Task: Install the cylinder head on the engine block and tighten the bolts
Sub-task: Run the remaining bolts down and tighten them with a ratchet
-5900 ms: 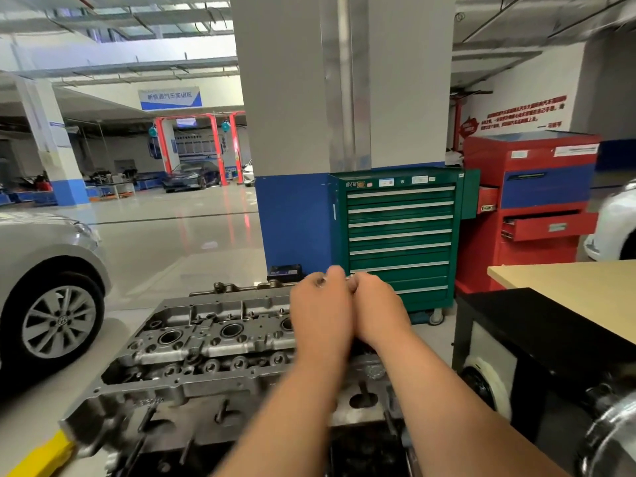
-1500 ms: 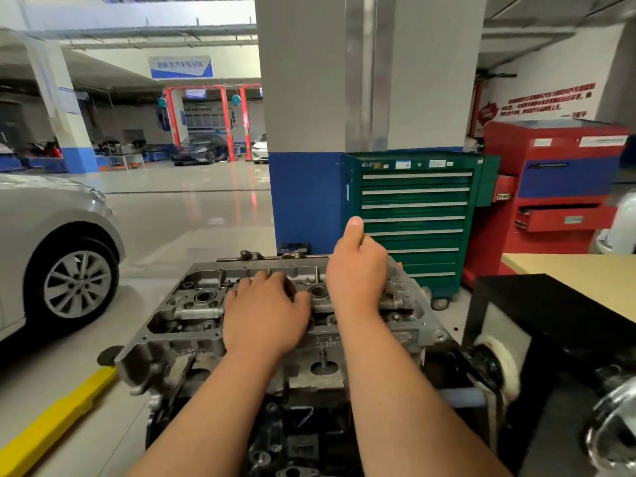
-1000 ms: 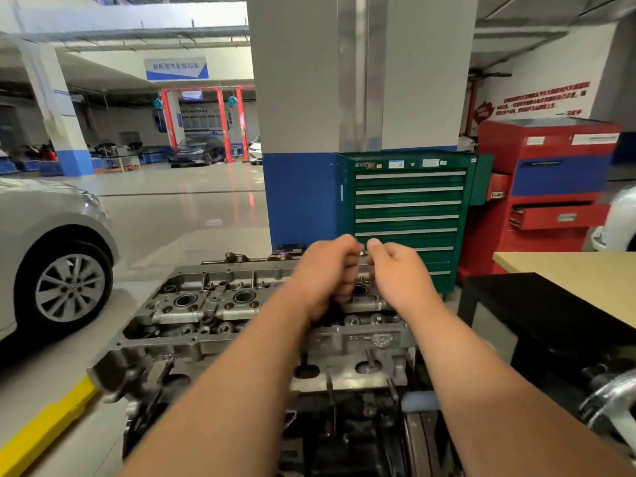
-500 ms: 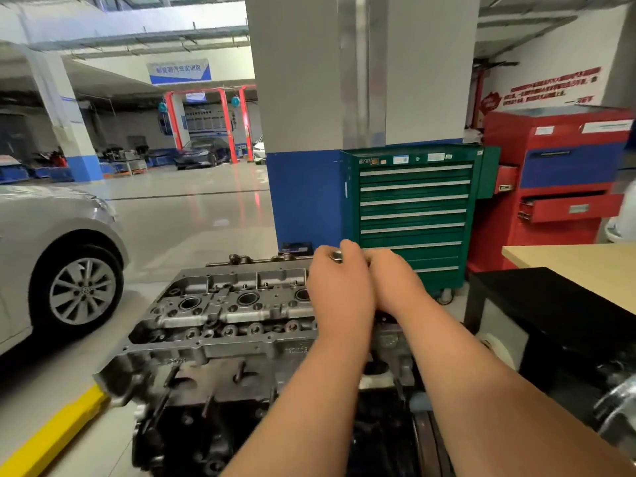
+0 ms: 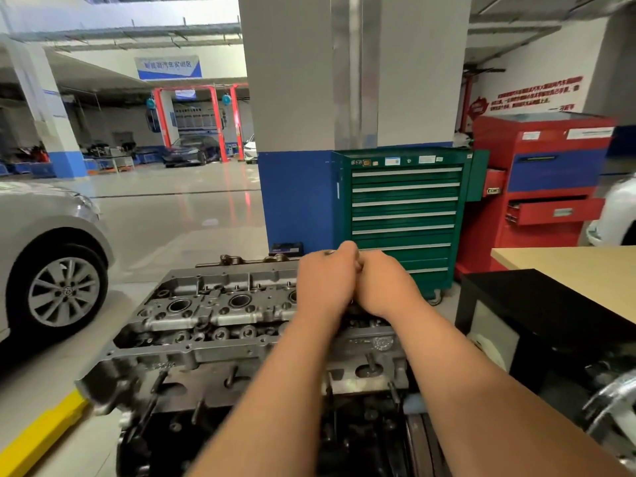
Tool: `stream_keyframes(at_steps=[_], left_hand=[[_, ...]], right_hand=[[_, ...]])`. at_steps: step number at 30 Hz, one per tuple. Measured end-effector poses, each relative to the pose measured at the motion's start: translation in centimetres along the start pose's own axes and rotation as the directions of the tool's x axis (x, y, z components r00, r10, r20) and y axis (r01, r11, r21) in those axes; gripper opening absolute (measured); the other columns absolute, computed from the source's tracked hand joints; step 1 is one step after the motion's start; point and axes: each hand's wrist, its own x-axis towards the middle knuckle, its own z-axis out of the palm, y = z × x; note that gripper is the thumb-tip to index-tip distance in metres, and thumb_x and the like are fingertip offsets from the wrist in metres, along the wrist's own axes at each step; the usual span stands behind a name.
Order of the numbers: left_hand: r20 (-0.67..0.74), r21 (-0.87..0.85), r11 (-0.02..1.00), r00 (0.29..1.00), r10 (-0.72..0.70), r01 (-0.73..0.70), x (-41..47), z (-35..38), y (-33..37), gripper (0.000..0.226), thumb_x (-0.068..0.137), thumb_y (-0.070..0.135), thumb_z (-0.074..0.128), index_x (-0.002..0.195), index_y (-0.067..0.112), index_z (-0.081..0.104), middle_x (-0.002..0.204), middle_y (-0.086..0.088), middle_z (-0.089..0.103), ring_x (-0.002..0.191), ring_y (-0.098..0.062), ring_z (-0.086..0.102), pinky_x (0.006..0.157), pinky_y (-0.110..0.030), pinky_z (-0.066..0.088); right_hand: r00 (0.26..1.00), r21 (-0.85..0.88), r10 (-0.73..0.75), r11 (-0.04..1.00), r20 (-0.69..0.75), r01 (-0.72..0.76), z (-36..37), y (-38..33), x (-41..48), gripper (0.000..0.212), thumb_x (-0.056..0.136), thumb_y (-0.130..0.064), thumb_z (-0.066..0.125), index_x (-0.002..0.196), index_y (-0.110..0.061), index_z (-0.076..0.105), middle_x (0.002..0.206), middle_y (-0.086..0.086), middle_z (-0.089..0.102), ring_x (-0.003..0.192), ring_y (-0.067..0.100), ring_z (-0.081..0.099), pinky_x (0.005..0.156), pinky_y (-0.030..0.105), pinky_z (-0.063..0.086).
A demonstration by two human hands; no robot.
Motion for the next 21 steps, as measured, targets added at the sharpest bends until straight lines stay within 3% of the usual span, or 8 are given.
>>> stream_keyframes(at_steps=[3,5,8,11,13,15,18,21], left_hand=[[0.414,-0.103,0.972,0.898,-0.151,0.211,1.7,-2.3,1.3,0.036,0.084,0.014,0.041,0.050,0.021,0.031,0.042,0.003,0.023,0.040,-0.015,0.016,0.045,-0.025,0.014],[0.110,0.057,0.996,0.991,-0.074,0.068,0.4,-0.3,0.8,0.030,0.085,0.018,0.048,0.058,0.017,0.035,0.049,0.004,0.036,0.046,-0.019,0.029,0.045,-0.029,0.023],[-0.260,0.036,0.993,0.958,0.119,-0.114,-2.1,2.1,-0.5,0.013,0.083,0.026,0.056,0.077,0.020,0.046,0.073,0.005,0.056,0.063,-0.012,0.051,0.056,-0.027,0.038],[0.166,0.006,0.996,0.983,-0.084,0.084,0.8,-0.8,0.6,0.030,0.080,0.015,0.049,0.054,0.018,0.035,0.046,0.004,0.034,0.043,-0.016,0.025,0.048,-0.027,0.020],[0.485,-0.082,0.968,0.858,-0.170,0.238,2.0,-2.5,1.4,0.037,0.082,0.011,0.040,0.049,0.022,0.030,0.042,0.003,0.022,0.043,-0.015,0.012,0.048,-0.027,0.013],[0.367,-0.025,0.985,0.918,-0.151,0.172,1.3,-1.4,1.1,0.036,0.082,0.012,0.043,0.049,0.020,0.032,0.046,0.001,0.029,0.044,-0.017,0.020,0.049,-0.029,0.018],[-0.213,0.006,0.997,0.974,0.081,-0.081,-2.2,2.0,-0.4,0.013,0.080,0.024,0.058,0.076,0.018,0.048,0.073,0.002,0.055,0.063,-0.018,0.049,0.060,-0.033,0.039],[-0.108,0.044,0.999,0.994,-0.006,0.010,-0.2,0.8,0.0,0.021,0.074,0.025,0.057,0.058,0.016,0.046,0.055,0.001,0.046,0.050,-0.019,0.036,0.054,-0.029,0.029]], right_hand=[[0.998,0.051,0.018,0.999,-0.066,-0.015,-0.2,-0.1,-0.3,0.015,0.084,-0.018,0.047,0.076,-0.014,0.060,0.078,0.005,0.065,0.076,0.030,0.060,0.067,0.037,0.052],[0.999,0.036,0.009,0.999,-0.035,-0.008,-0.3,-0.1,-0.2,0.016,0.085,-0.017,0.049,0.072,-0.014,0.057,0.075,0.005,0.063,0.073,0.029,0.059,0.065,0.036,0.050],[0.999,-0.010,-0.032,0.999,0.023,0.032,-0.3,-0.6,-0.4,0.023,0.085,-0.013,0.053,0.064,-0.019,0.047,0.070,0.001,0.056,0.068,0.026,0.052,0.064,0.034,0.044],[0.999,-0.110,-0.047,0.993,-0.022,0.044,-0.1,-0.5,-0.6,0.013,0.081,-0.011,0.049,0.075,-0.020,0.056,0.083,0.003,0.064,0.078,0.028,0.059,0.067,0.035,0.051],[0.998,-0.043,-0.009,0.999,-0.055,0.007,0.0,-0.2,-0.6,0.012,0.080,-0.012,0.049,0.079,-0.018,0.060,0.082,0.003,0.065,0.078,0.028,0.061,0.068,0.036,0.053],[0.999,-0.037,-0.006,0.999,-0.046,0.004,-0.1,-0.2,-0.5,0.012,0.081,-0.014,0.048,0.076,-0.019,0.059,0.080,0.002,0.064,0.077,0.027,0.060,0.064,0.034,0.050],[1.000,-0.020,-0.029,0.999,0.004,0.029,-0.2,-0.4,-0.3,0.023,0.084,-0.017,0.052,0.064,-0.023,0.045,0.072,-0.002,0.055,0.070,0.026,0.052,0.061,0.030,0.039],[0.999,-0.092,-0.041,0.995,-0.001,0.041,0.0,-0.4,-0.4,0.020,0.083,-0.012,0.050,0.067,-0.024,0.046,0.079,0.000,0.059,0.074,0.027,0.055,0.063,0.032,0.043]])
